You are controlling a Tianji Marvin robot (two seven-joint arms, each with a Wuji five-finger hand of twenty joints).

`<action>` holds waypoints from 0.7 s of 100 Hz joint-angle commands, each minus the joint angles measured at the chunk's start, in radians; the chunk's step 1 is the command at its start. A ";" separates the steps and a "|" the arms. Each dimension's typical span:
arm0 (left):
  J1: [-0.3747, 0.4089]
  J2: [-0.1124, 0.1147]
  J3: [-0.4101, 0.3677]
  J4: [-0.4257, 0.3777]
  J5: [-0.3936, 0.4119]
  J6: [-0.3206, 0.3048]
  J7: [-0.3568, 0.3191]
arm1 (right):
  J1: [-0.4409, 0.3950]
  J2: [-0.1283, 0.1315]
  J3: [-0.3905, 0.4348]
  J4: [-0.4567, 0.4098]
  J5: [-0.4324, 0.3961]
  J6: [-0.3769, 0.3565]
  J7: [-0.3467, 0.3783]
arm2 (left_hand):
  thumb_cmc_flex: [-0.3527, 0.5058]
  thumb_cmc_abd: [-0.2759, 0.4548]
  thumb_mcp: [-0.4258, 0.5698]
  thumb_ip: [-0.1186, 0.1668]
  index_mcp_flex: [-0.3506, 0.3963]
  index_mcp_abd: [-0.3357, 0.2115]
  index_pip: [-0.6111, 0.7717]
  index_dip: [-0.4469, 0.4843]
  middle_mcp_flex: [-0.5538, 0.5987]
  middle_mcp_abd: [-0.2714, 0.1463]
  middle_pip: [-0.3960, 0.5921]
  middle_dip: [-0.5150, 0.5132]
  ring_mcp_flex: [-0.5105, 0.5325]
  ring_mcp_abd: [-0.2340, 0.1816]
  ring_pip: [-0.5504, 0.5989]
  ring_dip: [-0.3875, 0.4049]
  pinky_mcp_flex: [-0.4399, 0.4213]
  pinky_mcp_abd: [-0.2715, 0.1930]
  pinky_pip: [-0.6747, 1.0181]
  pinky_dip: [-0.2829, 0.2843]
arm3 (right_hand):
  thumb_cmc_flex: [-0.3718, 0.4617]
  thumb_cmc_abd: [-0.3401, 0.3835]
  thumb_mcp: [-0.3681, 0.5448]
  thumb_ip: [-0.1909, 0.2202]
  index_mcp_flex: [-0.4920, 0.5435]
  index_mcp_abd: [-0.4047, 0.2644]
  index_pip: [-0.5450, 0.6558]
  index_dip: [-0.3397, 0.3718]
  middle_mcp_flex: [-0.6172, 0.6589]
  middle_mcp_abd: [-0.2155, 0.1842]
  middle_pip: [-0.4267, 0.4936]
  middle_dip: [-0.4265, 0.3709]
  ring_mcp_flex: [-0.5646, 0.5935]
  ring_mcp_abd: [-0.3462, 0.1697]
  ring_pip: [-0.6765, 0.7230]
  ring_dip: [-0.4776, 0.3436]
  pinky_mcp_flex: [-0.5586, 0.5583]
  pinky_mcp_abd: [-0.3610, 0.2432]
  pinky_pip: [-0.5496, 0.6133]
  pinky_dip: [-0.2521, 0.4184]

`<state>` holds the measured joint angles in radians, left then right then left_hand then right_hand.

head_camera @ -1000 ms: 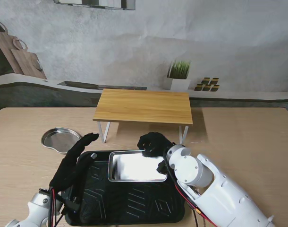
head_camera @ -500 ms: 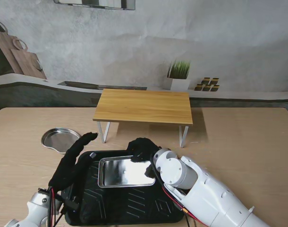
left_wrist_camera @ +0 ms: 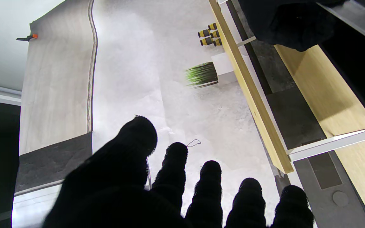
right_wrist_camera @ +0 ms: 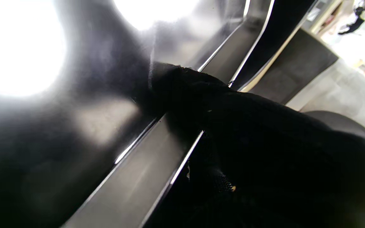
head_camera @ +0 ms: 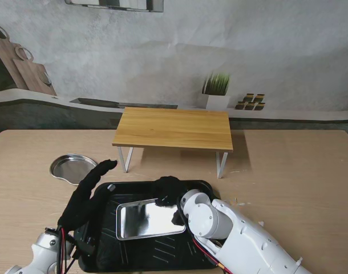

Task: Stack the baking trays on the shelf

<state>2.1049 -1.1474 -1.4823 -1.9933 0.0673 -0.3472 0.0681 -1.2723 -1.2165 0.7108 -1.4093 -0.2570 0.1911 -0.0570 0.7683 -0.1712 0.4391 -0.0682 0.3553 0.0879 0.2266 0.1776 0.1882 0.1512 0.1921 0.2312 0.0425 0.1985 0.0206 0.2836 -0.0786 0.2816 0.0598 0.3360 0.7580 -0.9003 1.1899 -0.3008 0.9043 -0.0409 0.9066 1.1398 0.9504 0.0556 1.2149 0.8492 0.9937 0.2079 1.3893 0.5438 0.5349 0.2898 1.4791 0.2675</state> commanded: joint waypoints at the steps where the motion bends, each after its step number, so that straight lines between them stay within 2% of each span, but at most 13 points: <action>1: 0.008 -0.003 -0.003 -0.008 -0.004 -0.001 -0.013 | -0.009 0.000 -0.005 -0.018 -0.009 0.008 0.027 | 0.009 0.008 -0.009 -0.008 0.020 -0.012 0.007 0.007 0.004 0.005 0.020 0.009 -0.023 -0.010 0.004 0.017 -0.002 -0.012 -0.012 0.012 | 0.201 0.167 0.241 0.087 0.125 -0.191 0.026 -0.123 -0.008 0.001 -0.037 -0.073 -0.016 0.017 -0.024 -0.051 -0.024 -0.010 -0.016 -0.007; 5: 0.007 -0.003 -0.003 -0.008 -0.005 -0.002 -0.012 | -0.009 0.006 -0.006 -0.027 -0.019 0.016 0.041 | 0.009 0.008 -0.009 -0.008 0.021 -0.011 0.007 0.007 0.004 0.007 0.020 0.009 -0.023 -0.010 0.004 0.017 -0.002 -0.011 -0.012 0.012 | 0.195 0.153 0.238 0.087 0.059 -0.190 -0.013 -0.155 -0.047 -0.013 -0.068 -0.101 -0.060 0.019 -0.070 -0.082 -0.044 -0.017 -0.032 -0.001; 10: 0.005 -0.003 -0.003 -0.006 -0.003 -0.006 -0.011 | -0.009 0.014 -0.006 -0.036 -0.037 0.022 0.056 | 0.008 0.009 -0.009 -0.008 0.019 -0.011 0.006 0.007 0.004 0.006 0.020 0.009 -0.023 -0.011 0.004 0.017 -0.002 -0.011 -0.012 0.012 | 0.185 0.155 0.219 0.097 -0.014 -0.192 -0.009 -0.195 -0.099 -0.035 -0.090 -0.132 -0.116 0.013 -0.131 -0.096 -0.067 -0.035 -0.070 0.042; 19: 0.008 -0.003 -0.004 -0.008 -0.007 -0.002 -0.015 | -0.007 0.027 -0.009 -0.052 -0.048 0.036 0.093 | 0.009 0.008 -0.008 -0.008 0.019 -0.012 0.007 0.007 0.003 0.005 0.019 0.009 -0.024 -0.011 0.004 0.017 -0.002 -0.012 -0.011 0.013 | 0.162 0.179 0.170 0.118 -0.184 -0.170 -0.014 -0.220 -0.231 -0.059 -0.105 -0.145 -0.244 -0.001 -0.199 -0.075 -0.133 -0.088 -0.115 0.160; 20: 0.008 -0.003 -0.004 -0.008 -0.007 -0.001 -0.015 | -0.006 0.029 -0.009 -0.053 -0.049 0.038 0.098 | 0.009 0.008 -0.008 -0.008 0.018 -0.011 0.006 0.007 0.004 0.004 0.019 0.009 -0.024 -0.010 0.004 0.017 -0.002 -0.012 -0.011 0.013 | 0.157 0.181 0.165 0.121 -0.206 -0.168 -0.010 -0.227 -0.251 -0.061 -0.099 -0.149 -0.259 -0.003 -0.205 -0.066 -0.139 -0.096 -0.136 0.214; 22: 0.008 -0.003 -0.004 -0.008 -0.007 -0.001 -0.014 | -0.005 0.033 -0.010 -0.057 -0.051 0.041 0.108 | 0.010 0.009 -0.008 -0.008 0.019 -0.011 0.006 0.007 0.003 0.004 0.019 0.009 -0.023 -0.011 0.004 0.017 -0.002 -0.012 -0.012 0.013 | 0.145 0.182 0.160 0.121 -0.251 -0.162 -0.010 -0.231 -0.293 -0.064 -0.095 -0.147 -0.298 -0.012 -0.212 -0.056 -0.158 -0.112 -0.153 0.261; 27: 0.007 -0.003 -0.004 -0.007 -0.003 -0.005 -0.011 | -0.003 0.041 -0.012 -0.066 -0.059 0.044 0.128 | 0.009 0.008 -0.008 -0.008 0.019 -0.011 0.007 0.007 0.004 0.006 0.020 0.009 -0.023 -0.010 0.004 0.017 -0.002 -0.011 -0.012 0.013 | 0.117 0.187 0.155 0.120 -0.349 -0.151 -0.020 -0.238 -0.375 -0.077 -0.098 -0.144 -0.368 -0.034 -0.225 -0.044 -0.198 -0.144 -0.164 0.296; 31: 0.007 -0.003 -0.004 -0.007 -0.002 -0.006 -0.011 | -0.003 0.046 -0.012 -0.073 -0.067 0.046 0.138 | 0.009 0.009 -0.008 -0.008 0.019 -0.010 0.006 0.007 0.004 0.006 0.019 0.009 -0.023 -0.010 0.004 0.017 -0.002 -0.011 -0.012 0.013 | 0.073 0.213 0.144 0.143 -0.431 -0.132 -0.029 -0.262 -0.449 -0.085 -0.097 -0.151 -0.419 -0.053 -0.246 -0.024 -0.222 -0.161 -0.176 0.325; 35: 0.008 -0.003 -0.005 -0.009 -0.004 -0.004 -0.012 | -0.004 0.048 -0.012 -0.078 -0.072 0.048 0.143 | 0.010 0.008 -0.008 -0.008 0.019 -0.012 0.006 0.007 0.003 0.005 0.019 0.009 -0.024 -0.011 0.004 0.017 -0.002 -0.011 -0.012 0.013 | 0.035 0.236 0.144 0.164 -0.480 -0.112 -0.037 -0.279 -0.496 -0.089 -0.099 -0.154 -0.453 -0.067 -0.257 -0.015 -0.238 -0.166 -0.182 0.340; 46: 0.006 -0.004 -0.004 -0.007 -0.002 -0.005 -0.009 | -0.004 0.063 -0.011 -0.102 -0.091 0.054 0.177 | 0.009 0.008 -0.009 -0.008 0.019 -0.011 0.006 0.007 0.004 0.005 0.020 0.009 -0.023 -0.010 0.004 0.017 -0.002 -0.011 -0.011 0.013 | -0.122 0.354 0.091 0.283 -0.592 -0.057 -0.083 -0.359 -0.609 -0.106 -0.128 -0.166 -0.525 -0.124 -0.307 0.036 -0.259 -0.184 -0.199 0.372; 49: 0.006 -0.003 -0.004 -0.007 -0.002 -0.005 -0.010 | -0.005 0.066 -0.010 -0.109 -0.096 0.057 0.183 | 0.010 0.008 -0.008 -0.008 0.019 -0.011 0.007 0.007 0.004 0.005 0.020 0.009 -0.023 -0.010 0.004 0.017 -0.002 -0.011 -0.011 0.013 | -0.159 0.367 0.072 0.298 -0.612 -0.042 -0.099 -0.376 -0.634 -0.103 -0.142 -0.168 -0.543 -0.124 -0.320 0.047 -0.264 -0.187 -0.202 0.375; 59: 0.008 -0.003 -0.005 -0.009 -0.005 -0.002 -0.012 | -0.012 0.075 -0.004 -0.132 -0.114 0.066 0.199 | 0.010 0.009 -0.009 -0.008 0.019 -0.012 0.006 0.007 0.003 0.004 0.019 0.009 -0.023 -0.013 0.004 0.017 -0.002 -0.013 -0.012 0.013 | -0.256 0.378 0.004 0.300 -0.658 -0.012 -0.187 -0.454 -0.698 -0.098 -0.193 -0.203 -0.591 -0.124 -0.365 0.044 -0.278 -0.195 -0.210 0.384; 70: 0.008 -0.003 -0.005 -0.008 -0.002 -0.004 -0.011 | -0.028 0.081 0.006 -0.158 -0.149 0.075 0.195 | 0.010 0.009 -0.009 -0.008 0.020 -0.011 0.007 0.007 0.004 0.006 0.019 0.009 -0.023 -0.011 0.004 0.017 -0.002 -0.012 -0.011 0.013 | -0.323 0.392 -0.085 0.289 -0.682 0.006 -0.249 -0.526 -0.739 -0.086 -0.274 -0.291 -0.635 -0.113 -0.482 -0.011 -0.294 -0.189 -0.237 0.382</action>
<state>2.1066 -1.1475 -1.4858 -1.9934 0.0653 -0.3501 0.0692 -1.2841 -1.1322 0.7112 -1.5467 -0.3935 0.2609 0.1354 0.7683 -0.1712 0.4391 -0.0682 0.3553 0.0879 0.2267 0.1776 0.1883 0.1515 0.1921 0.2312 0.0425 0.1987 0.0207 0.2837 -0.0786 0.2816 0.0598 0.3360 0.4758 -0.5324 1.1369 -0.0533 0.2481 -0.0488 0.6856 0.6482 0.2535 -0.0210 0.9895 0.6034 0.3948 0.1086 0.9495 0.5551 0.2569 0.1257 1.2464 0.6103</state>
